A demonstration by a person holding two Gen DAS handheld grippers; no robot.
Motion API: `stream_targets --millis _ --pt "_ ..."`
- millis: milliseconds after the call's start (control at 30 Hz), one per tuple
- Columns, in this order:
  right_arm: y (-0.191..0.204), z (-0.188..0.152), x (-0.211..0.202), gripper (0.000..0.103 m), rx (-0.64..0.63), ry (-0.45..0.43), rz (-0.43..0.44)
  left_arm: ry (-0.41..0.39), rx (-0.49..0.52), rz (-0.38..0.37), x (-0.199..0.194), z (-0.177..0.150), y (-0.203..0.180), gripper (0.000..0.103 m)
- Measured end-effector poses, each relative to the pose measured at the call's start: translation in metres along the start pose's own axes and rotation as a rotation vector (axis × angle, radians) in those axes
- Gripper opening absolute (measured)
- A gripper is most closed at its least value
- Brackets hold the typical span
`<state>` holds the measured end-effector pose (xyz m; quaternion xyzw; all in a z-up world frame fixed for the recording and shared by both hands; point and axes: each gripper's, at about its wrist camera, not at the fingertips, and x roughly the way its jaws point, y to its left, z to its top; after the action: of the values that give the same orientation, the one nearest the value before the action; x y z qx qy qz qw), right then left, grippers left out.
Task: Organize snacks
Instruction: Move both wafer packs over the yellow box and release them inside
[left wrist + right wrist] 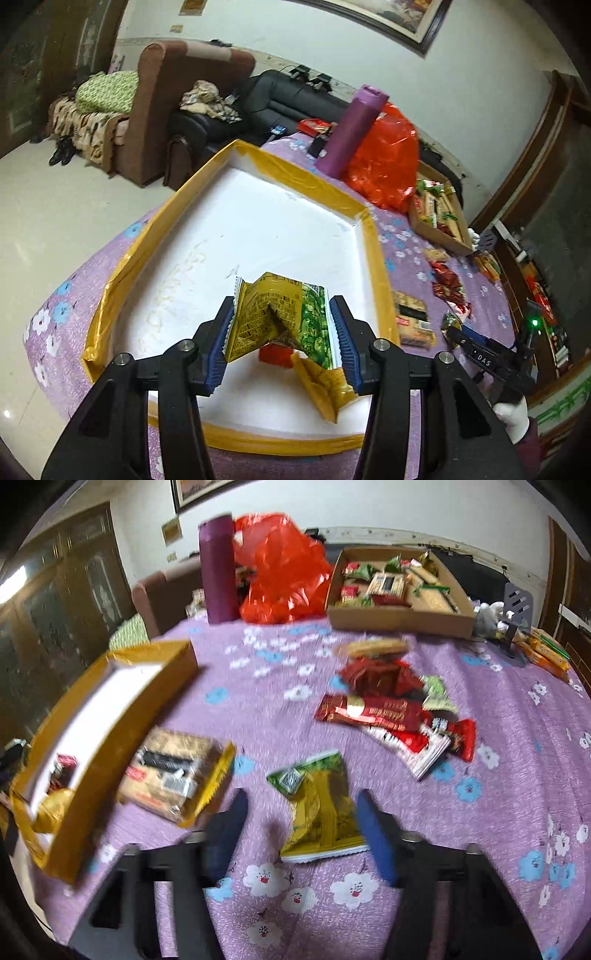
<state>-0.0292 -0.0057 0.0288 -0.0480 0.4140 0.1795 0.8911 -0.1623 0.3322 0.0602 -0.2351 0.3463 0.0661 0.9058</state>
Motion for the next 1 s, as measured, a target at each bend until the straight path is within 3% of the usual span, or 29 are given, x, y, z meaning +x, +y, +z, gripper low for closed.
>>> stream_targets --millis 33,267,333,633,833,1000 --pt "0.001 -0.001 0.000 0.025 -0.013 -0.003 -0.029 0.007 -0.009 0.000 0.002 0.000 0.001 0.051" --pt "-0.002 0.001 -0.015 0.010 0.020 -0.039 0.003 -0.024 -0.038 -0.039 -0.010 -0.001 0.002 0.054" --pt "0.002 0.003 -0.023 0.007 0.026 -0.056 0.024 -0.046 -0.044 -0.050 -0.017 0.001 0.002 0.059" --pt "0.055 0.026 -0.058 0.007 -0.010 -0.117 0.225 -0.095 -0.119 -0.122 -0.029 0.003 0.015 0.070" --pt "0.123 0.043 -0.050 0.007 -0.083 -0.060 0.385 -0.048 -0.163 -0.117 -0.020 0.001 0.025 0.075" --pt "0.175 0.048 -0.027 0.007 -0.162 -0.018 0.405 -0.011 -0.187 -0.134 -0.015 -0.003 0.034 0.076"
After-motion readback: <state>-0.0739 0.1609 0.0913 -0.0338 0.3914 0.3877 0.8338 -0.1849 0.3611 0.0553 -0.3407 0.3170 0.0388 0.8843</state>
